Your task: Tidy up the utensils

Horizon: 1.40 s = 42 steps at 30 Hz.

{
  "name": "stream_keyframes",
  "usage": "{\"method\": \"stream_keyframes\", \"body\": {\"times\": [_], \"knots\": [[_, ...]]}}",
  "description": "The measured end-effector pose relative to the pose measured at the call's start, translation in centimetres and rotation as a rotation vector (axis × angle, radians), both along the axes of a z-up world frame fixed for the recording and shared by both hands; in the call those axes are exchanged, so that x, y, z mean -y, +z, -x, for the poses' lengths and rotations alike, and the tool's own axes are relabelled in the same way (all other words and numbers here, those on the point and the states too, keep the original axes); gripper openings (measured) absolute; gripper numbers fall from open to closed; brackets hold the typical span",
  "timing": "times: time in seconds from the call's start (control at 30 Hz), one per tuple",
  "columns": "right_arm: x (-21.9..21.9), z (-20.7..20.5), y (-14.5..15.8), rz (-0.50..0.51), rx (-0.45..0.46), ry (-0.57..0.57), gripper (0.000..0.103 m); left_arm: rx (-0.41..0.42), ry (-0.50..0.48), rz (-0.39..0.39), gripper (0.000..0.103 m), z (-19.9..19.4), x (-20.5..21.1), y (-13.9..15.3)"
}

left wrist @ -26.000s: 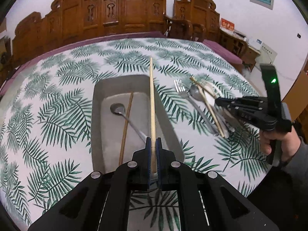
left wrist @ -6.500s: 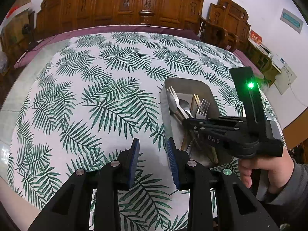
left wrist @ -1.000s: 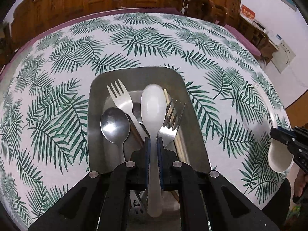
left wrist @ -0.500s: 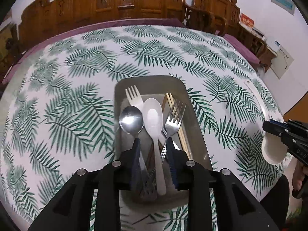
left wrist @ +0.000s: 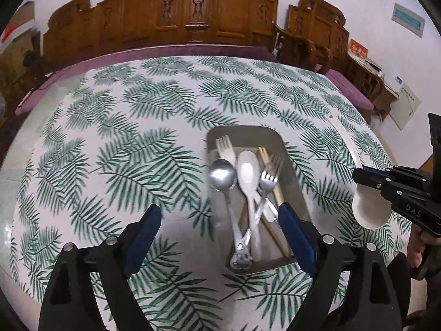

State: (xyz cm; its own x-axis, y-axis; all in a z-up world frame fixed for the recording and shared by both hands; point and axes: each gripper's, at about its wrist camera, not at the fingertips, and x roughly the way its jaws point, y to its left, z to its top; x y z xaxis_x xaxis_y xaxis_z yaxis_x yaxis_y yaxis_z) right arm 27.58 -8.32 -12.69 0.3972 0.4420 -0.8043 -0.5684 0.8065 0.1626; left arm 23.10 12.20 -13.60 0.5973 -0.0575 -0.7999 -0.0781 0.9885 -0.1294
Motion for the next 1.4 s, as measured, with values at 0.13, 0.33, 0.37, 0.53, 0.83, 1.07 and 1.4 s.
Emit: {"method": "stream_keyframes", "body": {"times": [0.13,0.33,0.37,0.53,0.83,1.07,1.4], "knots": [[-1.9,-0.1,0.1,0.004,0.001,0.028,0.009,0.003,0.024,0.009,0.083,0.6,-1.2,-0.1],[-4.8,-0.5,0.3,0.005,0.005,0.066,0.009,0.003,0.049,0.007,0.083,1.4,-2.9,-0.3],[-5.3,-0.6,0.3,0.004,0.003,0.071,0.009,0.004,0.052,0.007,0.083,1.5,-3.1,-0.3],[-7.9,-1.2,-0.8,-0.002,-0.024,0.094,0.009,0.006,0.068,0.005,0.083,2.1,-4.2,-0.2],[-11.5,-2.2,-4.3,-0.010,-0.115,0.095,0.009,0.004,0.077,-0.005,0.083,2.8,-5.2,-0.1],[-13.2,-2.2,-6.2,0.007,-0.145,0.103,0.009,0.001,0.080,-0.005,0.083,3.0,-5.4,-0.3],[-13.0,-1.4,-6.7,0.013,-0.136,0.107,0.010,0.006,0.074,-0.011,0.083,3.0,-4.7,0.1]]}}
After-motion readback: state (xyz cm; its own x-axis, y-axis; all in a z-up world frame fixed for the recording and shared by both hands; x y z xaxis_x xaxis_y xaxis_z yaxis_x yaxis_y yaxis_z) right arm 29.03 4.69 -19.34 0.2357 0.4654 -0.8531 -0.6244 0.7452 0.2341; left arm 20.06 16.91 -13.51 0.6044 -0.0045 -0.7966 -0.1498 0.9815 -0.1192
